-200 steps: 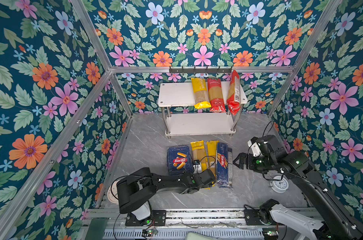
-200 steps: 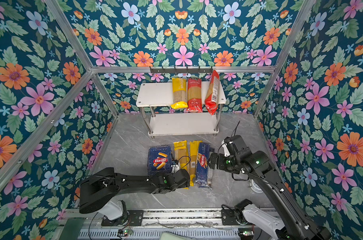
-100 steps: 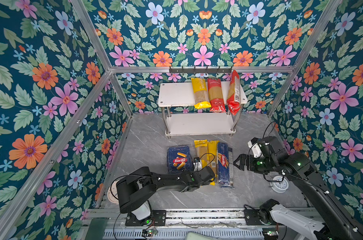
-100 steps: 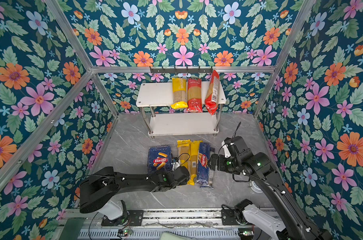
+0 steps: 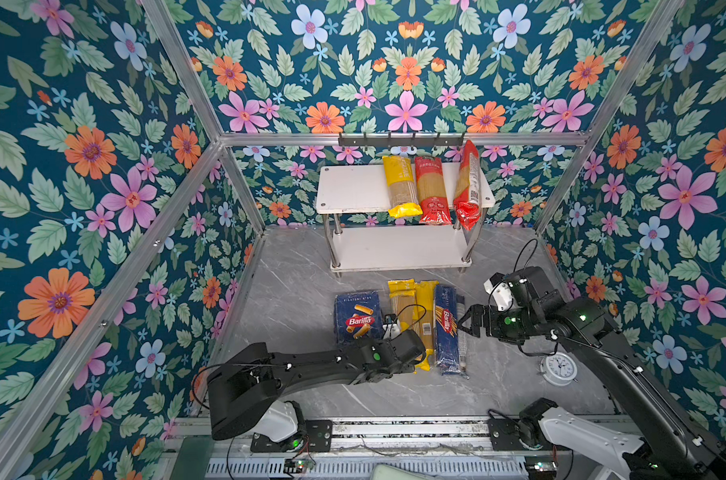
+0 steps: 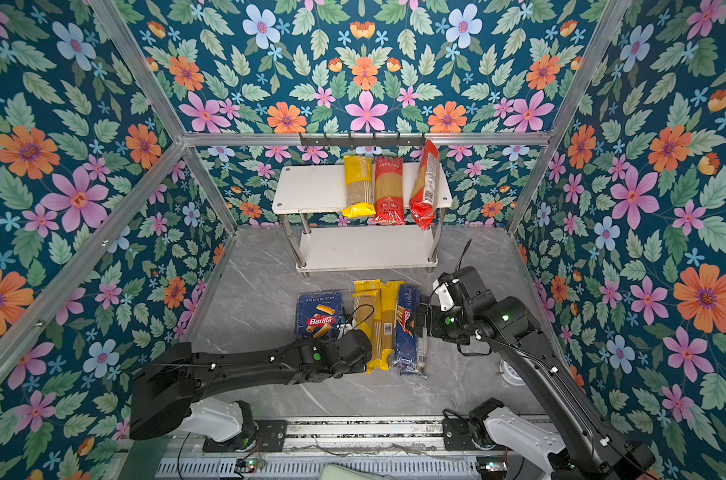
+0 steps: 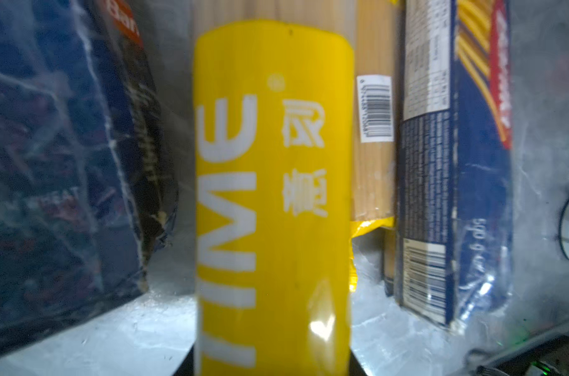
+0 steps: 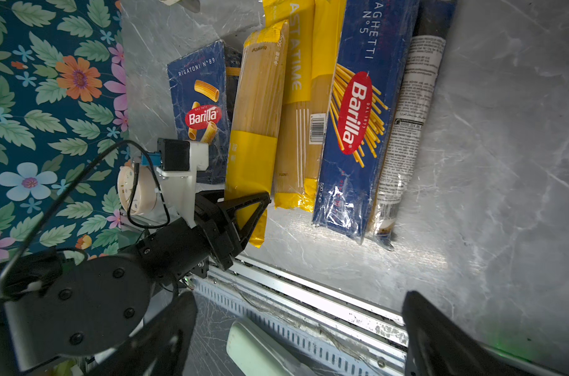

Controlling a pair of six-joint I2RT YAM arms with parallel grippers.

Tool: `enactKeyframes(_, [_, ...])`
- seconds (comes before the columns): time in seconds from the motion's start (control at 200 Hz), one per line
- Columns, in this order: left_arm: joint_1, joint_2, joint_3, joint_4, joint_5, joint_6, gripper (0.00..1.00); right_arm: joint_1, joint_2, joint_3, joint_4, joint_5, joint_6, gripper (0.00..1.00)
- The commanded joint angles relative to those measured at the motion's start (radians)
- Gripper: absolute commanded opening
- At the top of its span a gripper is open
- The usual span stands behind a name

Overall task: Place and organize the pasta boxes and bags onto the shelf
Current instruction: 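Close the left gripper on the Pastatime bag and tilt it upright, then carry the upright Pastatime bag up to the upper shelf with the left gripper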

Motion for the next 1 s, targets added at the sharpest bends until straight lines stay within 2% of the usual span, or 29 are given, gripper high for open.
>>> enactKeyframes(0.0, [0.000, -0.044, 0.026, -0.010, -0.079, 0.049, 0.00, 0.001, 0.020, -0.012, 0.052, -0.056, -0.015, 0.99])
enactKeyframes(0.185, [0.002, -0.145, 0.109, -0.168, -0.147, 0.089, 0.00, 0.001, 0.036, -0.034, 0.133, -0.096, 0.003, 0.99])
enactKeyframes(0.455, [0.001, -0.266, 0.291, -0.398, -0.259, 0.133, 0.00, 0.001, 0.097, 0.002, 0.171, -0.130, -0.034, 0.99])
enactKeyframes(0.8, [0.001, -0.248, 0.564, -0.593, -0.365, 0.191, 0.00, 0.015, 0.191, 0.056, 0.191, -0.144, -0.063, 0.99])
enactKeyframes(0.995, [0.018, -0.203, 0.727, -0.683, -0.429, 0.231, 0.00, 0.037, 0.205, 0.179, 0.168, -0.115, -0.082, 0.99])
